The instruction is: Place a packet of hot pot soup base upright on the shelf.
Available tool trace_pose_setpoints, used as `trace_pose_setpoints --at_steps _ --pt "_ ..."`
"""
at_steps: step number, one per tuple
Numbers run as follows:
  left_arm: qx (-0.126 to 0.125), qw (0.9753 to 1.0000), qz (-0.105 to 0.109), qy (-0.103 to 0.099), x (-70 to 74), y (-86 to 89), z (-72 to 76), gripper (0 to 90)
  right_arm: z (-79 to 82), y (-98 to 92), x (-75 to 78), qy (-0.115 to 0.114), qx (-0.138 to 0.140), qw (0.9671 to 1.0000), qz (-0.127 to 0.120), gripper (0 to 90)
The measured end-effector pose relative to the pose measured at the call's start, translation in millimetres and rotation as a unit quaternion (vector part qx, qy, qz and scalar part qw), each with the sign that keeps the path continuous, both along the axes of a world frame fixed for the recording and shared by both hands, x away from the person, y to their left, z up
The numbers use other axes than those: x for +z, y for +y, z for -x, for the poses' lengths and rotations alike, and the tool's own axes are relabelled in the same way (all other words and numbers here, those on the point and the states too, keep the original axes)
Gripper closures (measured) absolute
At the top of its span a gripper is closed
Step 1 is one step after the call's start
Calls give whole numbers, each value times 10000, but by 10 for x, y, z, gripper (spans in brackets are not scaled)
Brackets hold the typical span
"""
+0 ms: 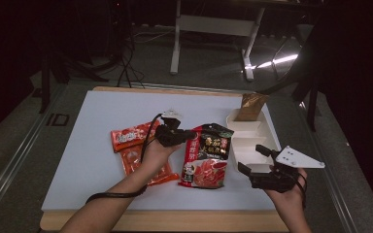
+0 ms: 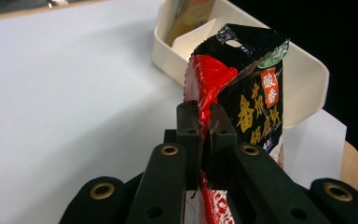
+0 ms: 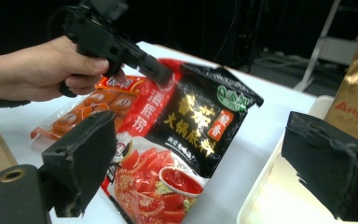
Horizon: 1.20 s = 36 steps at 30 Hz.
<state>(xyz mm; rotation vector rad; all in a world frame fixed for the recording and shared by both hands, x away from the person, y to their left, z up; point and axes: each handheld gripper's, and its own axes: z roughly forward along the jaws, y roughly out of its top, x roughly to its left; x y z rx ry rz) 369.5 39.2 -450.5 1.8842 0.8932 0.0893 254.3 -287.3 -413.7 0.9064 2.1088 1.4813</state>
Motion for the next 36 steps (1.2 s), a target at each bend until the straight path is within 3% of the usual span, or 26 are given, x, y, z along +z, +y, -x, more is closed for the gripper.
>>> trace_pose_setpoints --at_steps 6,8,15,18,23,28,31,33,36 --pt "-81 9996 136 -231 54 -7 142 874 -51 -33 -27 131 -8 9999 50 155" --pt "-124 9993 231 -275 70 5 176 874 -69 -36 -36 195 32 9998 46 215" --pt "-215 9973 592 -367 166 61 256 873 -133 17 -56 261 49 9995 146 222" --pt "-414 9942 853 -511 221 69 290 872 -177 49 -42 282 87 9995 64 227" --pt "-646 9908 1030 -591 325 42 321 872 -257 104 49 225 158 9996 -6 269" --pt "-777 9849 1305 -836 343 29 389 870 -301 132 127 241 318 9990 -191 479" --pt "-799 9816 1498 -872 330 31 412 869 -301 137 162 261 408 9985 -248 585" --pt "-867 9788 1643 -861 318 35 406 868 -302 131 187 293 460 9979 -337 601" --pt "-901 9788 1599 -905 315 12 410 869 -305 126 232 340 603 9963 -515 699"
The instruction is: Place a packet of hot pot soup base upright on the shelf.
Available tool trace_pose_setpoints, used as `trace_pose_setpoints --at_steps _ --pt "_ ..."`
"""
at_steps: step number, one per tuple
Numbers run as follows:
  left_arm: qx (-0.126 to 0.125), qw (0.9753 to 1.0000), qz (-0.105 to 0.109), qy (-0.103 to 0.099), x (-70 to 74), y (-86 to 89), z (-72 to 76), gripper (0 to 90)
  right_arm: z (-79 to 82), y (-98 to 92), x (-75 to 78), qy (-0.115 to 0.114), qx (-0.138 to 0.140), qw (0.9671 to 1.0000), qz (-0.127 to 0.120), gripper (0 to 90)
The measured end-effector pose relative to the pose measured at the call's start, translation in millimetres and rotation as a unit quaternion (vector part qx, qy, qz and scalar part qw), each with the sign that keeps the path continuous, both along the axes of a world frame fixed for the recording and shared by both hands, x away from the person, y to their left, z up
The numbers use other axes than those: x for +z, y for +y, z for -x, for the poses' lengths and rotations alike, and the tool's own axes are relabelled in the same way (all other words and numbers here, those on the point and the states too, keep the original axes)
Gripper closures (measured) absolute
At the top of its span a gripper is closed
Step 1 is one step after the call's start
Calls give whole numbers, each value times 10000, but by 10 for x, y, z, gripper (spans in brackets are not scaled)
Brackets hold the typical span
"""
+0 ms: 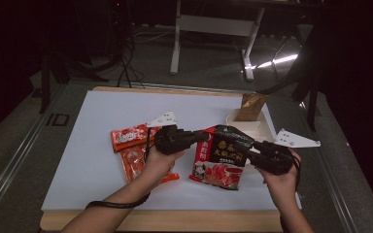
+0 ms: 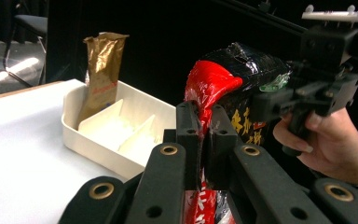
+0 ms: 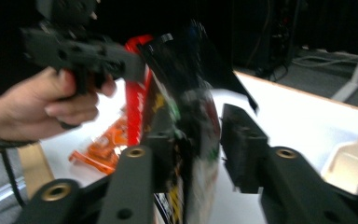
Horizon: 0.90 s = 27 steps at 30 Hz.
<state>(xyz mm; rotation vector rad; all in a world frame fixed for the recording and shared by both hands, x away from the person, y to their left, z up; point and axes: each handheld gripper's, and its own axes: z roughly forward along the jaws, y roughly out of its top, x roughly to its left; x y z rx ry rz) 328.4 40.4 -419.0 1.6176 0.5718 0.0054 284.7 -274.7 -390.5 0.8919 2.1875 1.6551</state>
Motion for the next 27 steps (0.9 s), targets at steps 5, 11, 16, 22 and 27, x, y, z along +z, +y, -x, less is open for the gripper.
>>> trace_pose_setpoints --at_steps 5,11,16,22,27 --pt "-47 10000 73 24 -6 33 -29 866 -5 44 95 14 105 9998 195 741" --pt "-135 9998 165 -17 5 70 -24 841 1 75 170 -50 146 9994 323 763" --pt "-156 9996 229 -37 41 95 -3 674 8 72 288 -179 248 9989 358 762" --pt "12 9992 382 96 60 197 -10 387 -12 52 344 -178 240 9985 456 761" --pt "-32 9991 406 70 67 272 8 224 -37 26 377 -206 206 9988 397 762"
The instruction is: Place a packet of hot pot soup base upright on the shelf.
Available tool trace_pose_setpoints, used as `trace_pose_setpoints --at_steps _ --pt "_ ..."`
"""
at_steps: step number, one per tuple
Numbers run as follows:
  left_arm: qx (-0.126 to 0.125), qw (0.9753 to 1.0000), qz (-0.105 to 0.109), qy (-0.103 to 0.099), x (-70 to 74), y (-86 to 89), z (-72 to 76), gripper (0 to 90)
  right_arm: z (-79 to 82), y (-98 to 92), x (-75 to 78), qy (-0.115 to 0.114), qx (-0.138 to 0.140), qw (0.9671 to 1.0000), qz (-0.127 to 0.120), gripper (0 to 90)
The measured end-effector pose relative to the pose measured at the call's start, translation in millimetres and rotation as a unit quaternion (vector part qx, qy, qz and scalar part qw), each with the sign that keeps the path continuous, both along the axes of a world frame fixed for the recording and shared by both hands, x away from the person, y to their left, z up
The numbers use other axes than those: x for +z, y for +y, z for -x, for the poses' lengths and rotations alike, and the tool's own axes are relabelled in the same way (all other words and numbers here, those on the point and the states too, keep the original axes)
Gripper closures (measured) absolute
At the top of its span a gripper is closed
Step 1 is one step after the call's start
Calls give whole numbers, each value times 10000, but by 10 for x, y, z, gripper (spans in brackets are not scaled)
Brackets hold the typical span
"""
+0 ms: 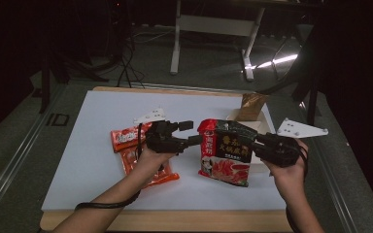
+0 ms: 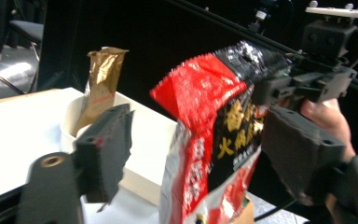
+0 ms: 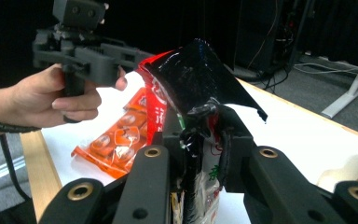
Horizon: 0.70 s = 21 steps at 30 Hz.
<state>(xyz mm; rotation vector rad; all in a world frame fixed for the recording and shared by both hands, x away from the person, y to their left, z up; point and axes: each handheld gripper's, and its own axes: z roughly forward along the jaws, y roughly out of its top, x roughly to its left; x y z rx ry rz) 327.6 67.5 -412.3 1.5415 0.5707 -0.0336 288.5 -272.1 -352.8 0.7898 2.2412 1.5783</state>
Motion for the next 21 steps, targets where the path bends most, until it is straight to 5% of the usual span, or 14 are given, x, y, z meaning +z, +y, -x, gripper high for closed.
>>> trace_pose_setpoints --at_steps 10,21 --pt "102 9991 -295 -286 -41 106 101 19 -123 -26 150 -137 -154 9997 -101 761" --pt "549 9947 -724 -471 -202 372 240 19 -287 -159 318 -280 -473 9983 -178 761"
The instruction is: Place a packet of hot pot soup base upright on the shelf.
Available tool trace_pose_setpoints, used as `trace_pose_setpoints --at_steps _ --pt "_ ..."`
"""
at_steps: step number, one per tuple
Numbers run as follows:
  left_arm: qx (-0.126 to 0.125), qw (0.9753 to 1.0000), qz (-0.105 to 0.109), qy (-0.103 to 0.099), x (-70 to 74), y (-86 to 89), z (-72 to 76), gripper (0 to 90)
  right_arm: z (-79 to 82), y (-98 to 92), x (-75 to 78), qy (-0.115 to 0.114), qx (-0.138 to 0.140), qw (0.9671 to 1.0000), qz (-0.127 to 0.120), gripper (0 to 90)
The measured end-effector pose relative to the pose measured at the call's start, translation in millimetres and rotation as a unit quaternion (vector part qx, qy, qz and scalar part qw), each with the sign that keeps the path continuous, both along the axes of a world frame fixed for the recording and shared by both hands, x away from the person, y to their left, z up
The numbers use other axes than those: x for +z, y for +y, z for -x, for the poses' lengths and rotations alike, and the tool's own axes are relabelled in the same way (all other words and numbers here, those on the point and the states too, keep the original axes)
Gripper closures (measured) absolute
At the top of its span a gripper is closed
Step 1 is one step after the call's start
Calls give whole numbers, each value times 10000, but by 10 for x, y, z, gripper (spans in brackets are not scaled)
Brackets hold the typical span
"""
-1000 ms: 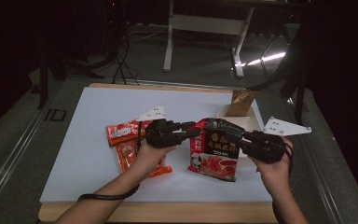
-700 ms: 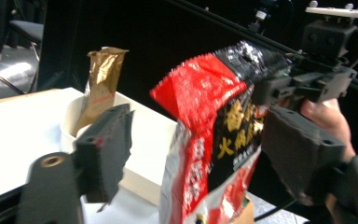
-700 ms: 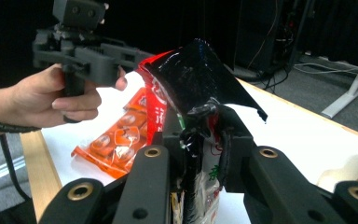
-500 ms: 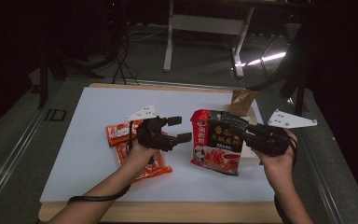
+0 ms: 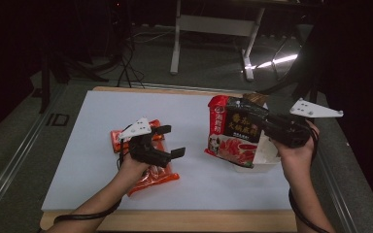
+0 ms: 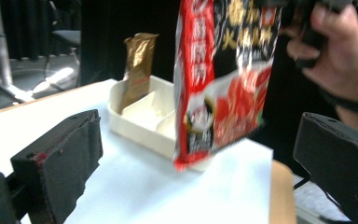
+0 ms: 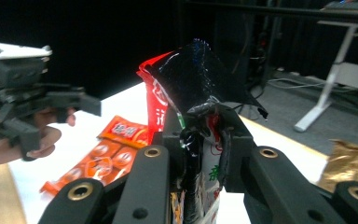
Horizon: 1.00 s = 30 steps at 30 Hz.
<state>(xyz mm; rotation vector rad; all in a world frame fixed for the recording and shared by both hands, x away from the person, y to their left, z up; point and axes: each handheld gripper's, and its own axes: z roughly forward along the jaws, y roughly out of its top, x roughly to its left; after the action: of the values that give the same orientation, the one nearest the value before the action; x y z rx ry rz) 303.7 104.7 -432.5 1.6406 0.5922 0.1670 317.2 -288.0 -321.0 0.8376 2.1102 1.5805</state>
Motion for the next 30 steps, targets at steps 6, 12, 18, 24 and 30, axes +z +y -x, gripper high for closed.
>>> trace_pose_setpoints --at_steps 6,12,18,24,30 --pt "30 9994 -274 -206 -132 143 103 19 -104 -133 45 4 -125 9999 38 762" --pt "64 9993 -294 -217 -264 299 223 19 -232 -255 83 -31 -333 9994 114 761" --pt "106 9989 -441 -123 -392 397 332 19 -424 -379 135 -74 -521 9985 115 760" --pt "151 9984 -505 -189 -492 448 402 19 -632 -463 90 -125 -539 9984 64 759" --pt "188 9978 -594 -224 -601 504 433 19 -821 -527 23 -119 -645 9978 136 760"
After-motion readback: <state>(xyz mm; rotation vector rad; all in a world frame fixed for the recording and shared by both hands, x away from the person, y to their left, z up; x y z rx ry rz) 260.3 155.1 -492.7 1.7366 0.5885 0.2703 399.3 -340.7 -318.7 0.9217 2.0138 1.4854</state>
